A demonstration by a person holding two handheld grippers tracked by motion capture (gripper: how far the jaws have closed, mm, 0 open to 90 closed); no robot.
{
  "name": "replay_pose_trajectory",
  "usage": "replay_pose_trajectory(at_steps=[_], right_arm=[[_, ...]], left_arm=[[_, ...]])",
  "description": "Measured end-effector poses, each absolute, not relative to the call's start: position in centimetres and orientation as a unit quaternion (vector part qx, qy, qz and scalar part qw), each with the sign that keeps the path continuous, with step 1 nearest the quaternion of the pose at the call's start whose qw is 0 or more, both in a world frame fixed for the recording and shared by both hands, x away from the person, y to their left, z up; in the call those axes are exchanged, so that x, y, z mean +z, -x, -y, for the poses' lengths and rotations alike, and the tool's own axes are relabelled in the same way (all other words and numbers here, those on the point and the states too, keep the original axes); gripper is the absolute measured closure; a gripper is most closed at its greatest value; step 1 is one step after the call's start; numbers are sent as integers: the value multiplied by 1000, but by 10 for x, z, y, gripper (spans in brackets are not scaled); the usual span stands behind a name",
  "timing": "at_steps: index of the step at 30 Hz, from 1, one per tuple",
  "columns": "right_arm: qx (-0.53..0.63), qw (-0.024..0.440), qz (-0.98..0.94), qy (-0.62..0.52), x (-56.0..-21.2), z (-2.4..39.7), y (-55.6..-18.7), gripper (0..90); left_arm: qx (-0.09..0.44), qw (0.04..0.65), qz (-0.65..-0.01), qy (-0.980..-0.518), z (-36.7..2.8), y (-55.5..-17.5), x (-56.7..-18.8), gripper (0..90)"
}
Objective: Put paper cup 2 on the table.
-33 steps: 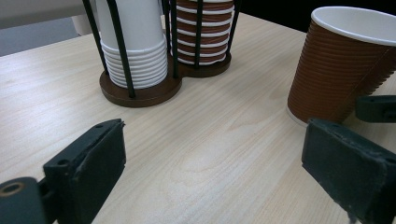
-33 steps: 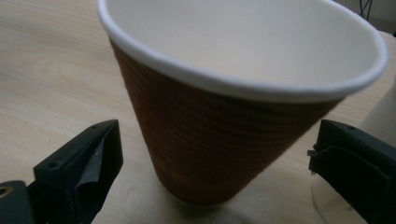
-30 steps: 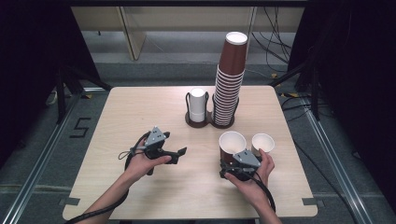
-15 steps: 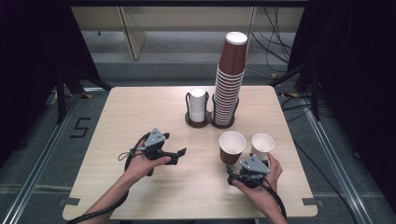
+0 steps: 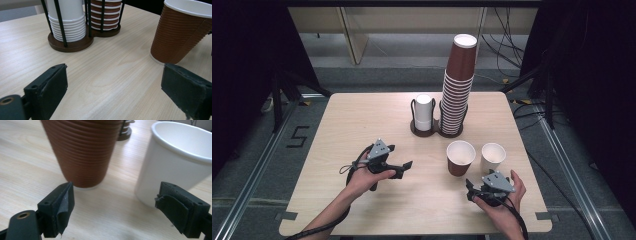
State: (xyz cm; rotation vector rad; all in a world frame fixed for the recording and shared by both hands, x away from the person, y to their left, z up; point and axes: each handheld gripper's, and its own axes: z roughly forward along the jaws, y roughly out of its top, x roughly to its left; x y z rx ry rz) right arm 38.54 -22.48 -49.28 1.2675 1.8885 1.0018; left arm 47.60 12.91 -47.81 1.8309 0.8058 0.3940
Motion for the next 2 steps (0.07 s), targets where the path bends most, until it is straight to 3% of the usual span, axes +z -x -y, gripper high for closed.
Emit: replay_pose_trajectory(at_steps=[2], right_arm=[[382, 326, -715, -486, -493, 229, -385, 152]], left_arm=[[164, 523, -337, -765, -125, -476, -478, 39]])
